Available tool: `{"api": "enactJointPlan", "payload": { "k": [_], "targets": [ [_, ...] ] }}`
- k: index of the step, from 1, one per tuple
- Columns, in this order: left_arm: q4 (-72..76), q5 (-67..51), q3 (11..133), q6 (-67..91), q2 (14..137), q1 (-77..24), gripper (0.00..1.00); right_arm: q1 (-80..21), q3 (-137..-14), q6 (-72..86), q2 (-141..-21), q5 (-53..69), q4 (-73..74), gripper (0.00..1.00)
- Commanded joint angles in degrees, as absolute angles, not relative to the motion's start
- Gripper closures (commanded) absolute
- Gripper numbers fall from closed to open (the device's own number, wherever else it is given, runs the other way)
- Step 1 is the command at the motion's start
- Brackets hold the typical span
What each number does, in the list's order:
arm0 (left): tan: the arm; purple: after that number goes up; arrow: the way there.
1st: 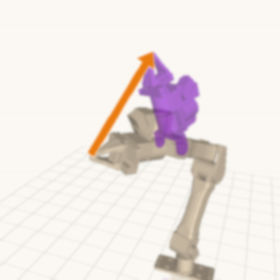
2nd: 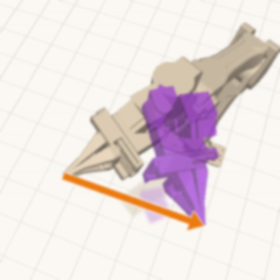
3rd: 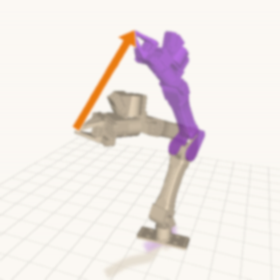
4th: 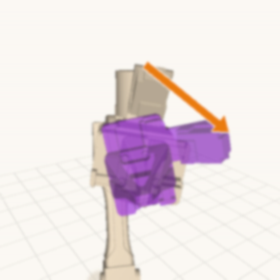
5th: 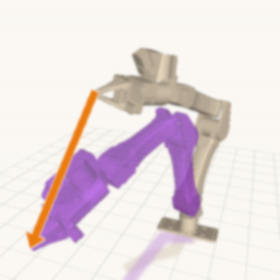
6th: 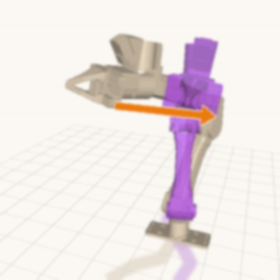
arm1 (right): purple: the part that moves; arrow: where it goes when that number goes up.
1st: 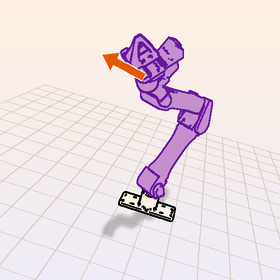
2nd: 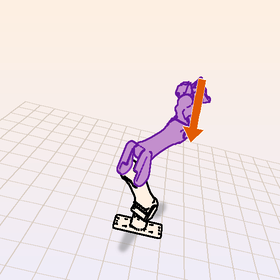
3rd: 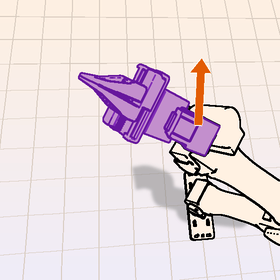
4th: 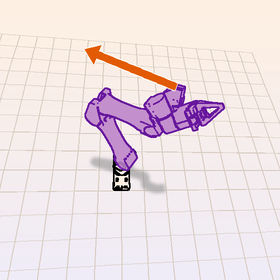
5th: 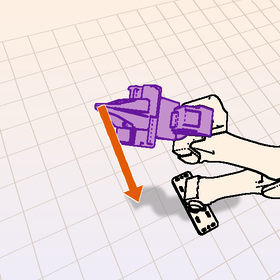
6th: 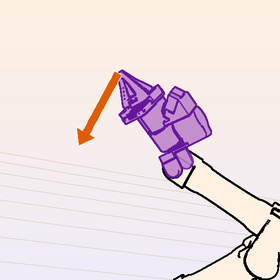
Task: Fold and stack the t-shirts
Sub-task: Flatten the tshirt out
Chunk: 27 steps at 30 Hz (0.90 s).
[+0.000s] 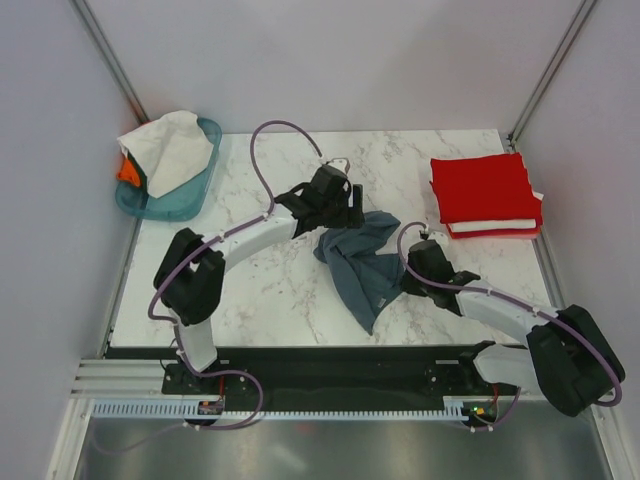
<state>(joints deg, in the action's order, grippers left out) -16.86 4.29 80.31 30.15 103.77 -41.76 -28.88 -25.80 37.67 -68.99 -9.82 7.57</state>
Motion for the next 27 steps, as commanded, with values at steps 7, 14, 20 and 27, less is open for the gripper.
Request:
{"api": "enactJointPlan", "payload": {
  "k": [7,14,20,27],
  "targets": [
    [-20.7,0.9,88.2,25.2,110.5,-44.0,0.27,-27.9,-28.4,38.1,-65.5,-14.0,6.5,1.0],
    [-22.5,3.3,88.5,23.6,112.0,-44.8,0.49,-26.8,-27.9,38.1,-60.6,-14.5,8.1,1.0],
    [-24.3,12.5,88.0,26.7,109.8,-42.4,0.98,-24.4,-29.8,37.1,-60.4,-14.4,9.4,1.0],
    [-17.1,17.4,73.3,33.6,88.0,-31.4,0.98,-15.3,-43.2,33.5,-59.6,-11.1,17.1,1.0]
  ]
}}
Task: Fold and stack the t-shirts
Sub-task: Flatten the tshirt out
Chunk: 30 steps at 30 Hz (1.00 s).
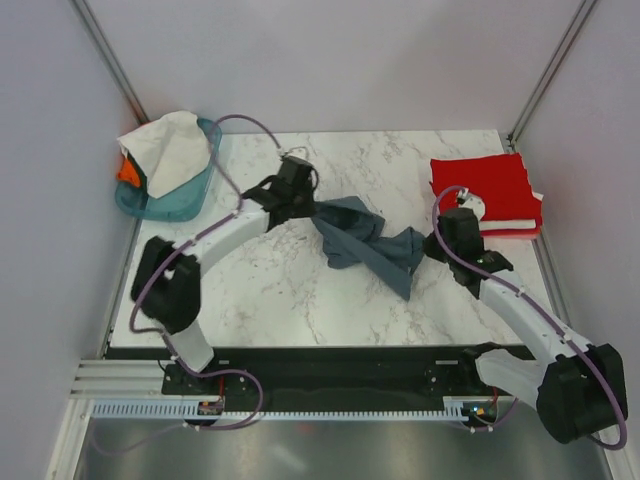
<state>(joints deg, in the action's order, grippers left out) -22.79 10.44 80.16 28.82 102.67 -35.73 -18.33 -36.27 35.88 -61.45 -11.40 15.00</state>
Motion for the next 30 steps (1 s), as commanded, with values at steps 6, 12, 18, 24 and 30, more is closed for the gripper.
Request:
{"api": "enactJointPlan", "payload": {
  "k": [6,12,18,24,30],
  "targets": [
    [-8.1,19.7,42.7,42.0,58.7,-30.9,0.92,-13.2,-41.8,35.2,-54.3,-10.5,20.2,1.0],
    [-14.6,20.0,23.0,49.2,35.4,-31.1,0.26,-13.1,-35.1,37.6,-50.6,-10.1,20.0,1.0],
    [-17.8,17.4,28.1,43.4,35.4,-31.1,0.18,-13.1,-33.7,36.6,-52.2,-9.2,20.0,1.0],
    [-17.8,17.5,39.4,38.9,53.1,-31.0,0.09,-13.2,-35.9,32.8,-54.1,-7.9,20.2,0.49],
    [-17.0,20.5,46.7,40.9,64.4,-29.4,0.0,-13.2,-40.3,30.7,-58.3,-5.1,17.5,0.53]
  ]
}}
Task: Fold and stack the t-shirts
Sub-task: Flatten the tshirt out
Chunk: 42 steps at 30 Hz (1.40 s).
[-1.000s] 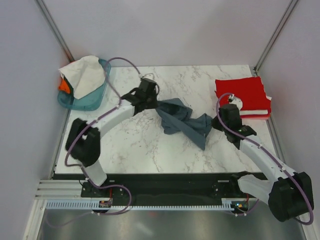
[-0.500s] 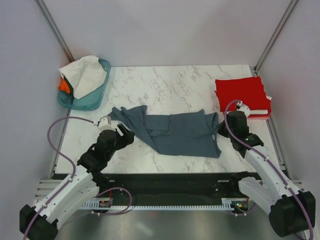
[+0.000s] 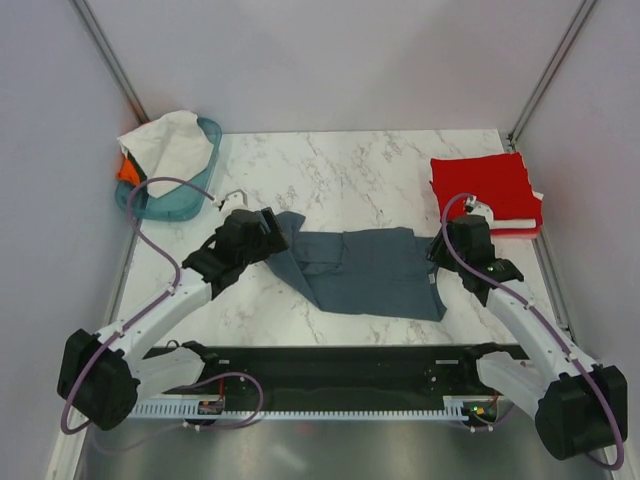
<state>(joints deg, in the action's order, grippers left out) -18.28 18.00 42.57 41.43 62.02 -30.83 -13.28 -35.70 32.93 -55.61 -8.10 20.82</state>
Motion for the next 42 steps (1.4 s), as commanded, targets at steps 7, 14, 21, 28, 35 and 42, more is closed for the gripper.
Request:
{"api": "enactJointPlan", "payload": {
  "k": [7,14,21,28,35,42],
  "targets": [
    [-13.6,13.2,48.0,41.6,67.2,-23.9,0.0,-13.2,-47.7,30.6,-74.9,-4.9,14.2,0.6],
    [-13.2,14.4,47.6,40.3,67.8,-22.7,0.0,-13.2,-53.7,31.5,-86.6,-7.5,10.6,0.56],
    [-10.9,13.4,45.9,39.9,66.4,-21.1,0.0,-13.4,-56.5,31.8,-95.5,-10.1,7.5,0.52],
    [-9.6,12.8,44.2,39.7,66.6,-20.8,0.0,-13.8,-59.1,31.8,-100.4,-10.7,4.1,0.57],
    [-8.3,12.3,44.1,39.6,68.5,-20.6,0.0,-14.4,-58.3,30.8,-98.5,-10.3,2.1,0.93],
    [-9.2,12.4,46.9,38.8,73.1,-20.5,0.0,-14.4,-56.1,31.0,-92.7,-7.7,2.1,1.0]
  ]
}}
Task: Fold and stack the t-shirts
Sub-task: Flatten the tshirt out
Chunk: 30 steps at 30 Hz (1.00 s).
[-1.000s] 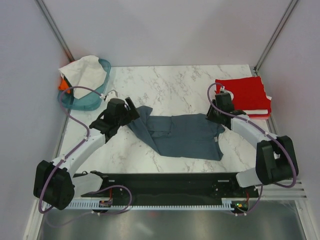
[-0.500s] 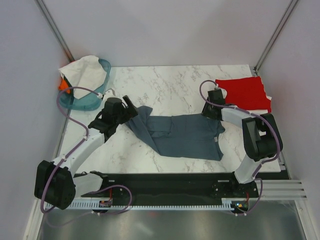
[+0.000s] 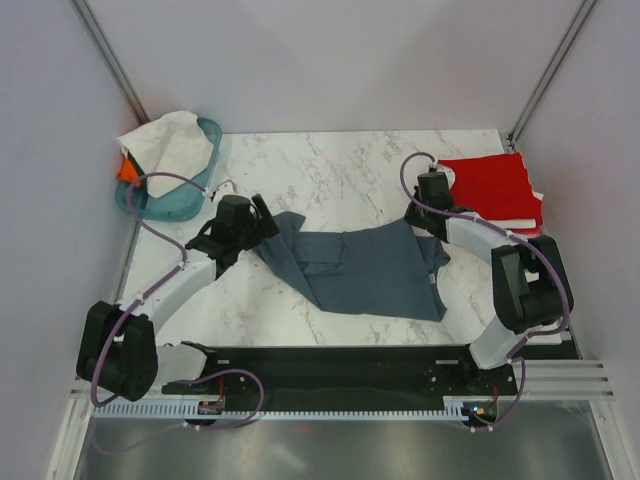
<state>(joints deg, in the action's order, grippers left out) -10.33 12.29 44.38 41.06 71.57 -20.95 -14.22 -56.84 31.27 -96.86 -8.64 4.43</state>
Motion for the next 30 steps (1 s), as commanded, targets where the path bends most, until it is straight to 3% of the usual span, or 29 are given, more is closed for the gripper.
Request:
{"api": "enactJointPlan", "payload": {
  "k": [1,12,20,22,26,30],
  "targets": [
    [-9.2,12.8,47.8,38.4,74.5,-20.5,0.0,-14.4,-55.4,31.2,-92.0,-7.4,1.9,1.0],
    [-17.5,15.4,64.1,33.1,92.1,-20.6,0.02,-15.5,-40.5,33.8,-71.6,5.2,3.9,1.0],
    [-16.9,15.2,60.4,35.6,92.6,-20.8,0.03,-16.9,-27.8,35.5,-57.5,13.3,7.5,1.0],
    [-15.9,14.7,58.7,34.9,90.6,-21.9,0.03,-17.0,-26.0,35.1,-57.0,14.1,8.5,0.96],
    [-15.6,14.3,57.5,34.4,88.3,-24.0,0.04,-17.1,-26.0,33.5,-58.4,12.4,8.4,0.71],
    [-15.6,13.7,55.7,34.3,86.1,-24.4,0.04,-17.1,-28.4,31.9,-60.6,12.5,8.2,0.61]
  ]
}}
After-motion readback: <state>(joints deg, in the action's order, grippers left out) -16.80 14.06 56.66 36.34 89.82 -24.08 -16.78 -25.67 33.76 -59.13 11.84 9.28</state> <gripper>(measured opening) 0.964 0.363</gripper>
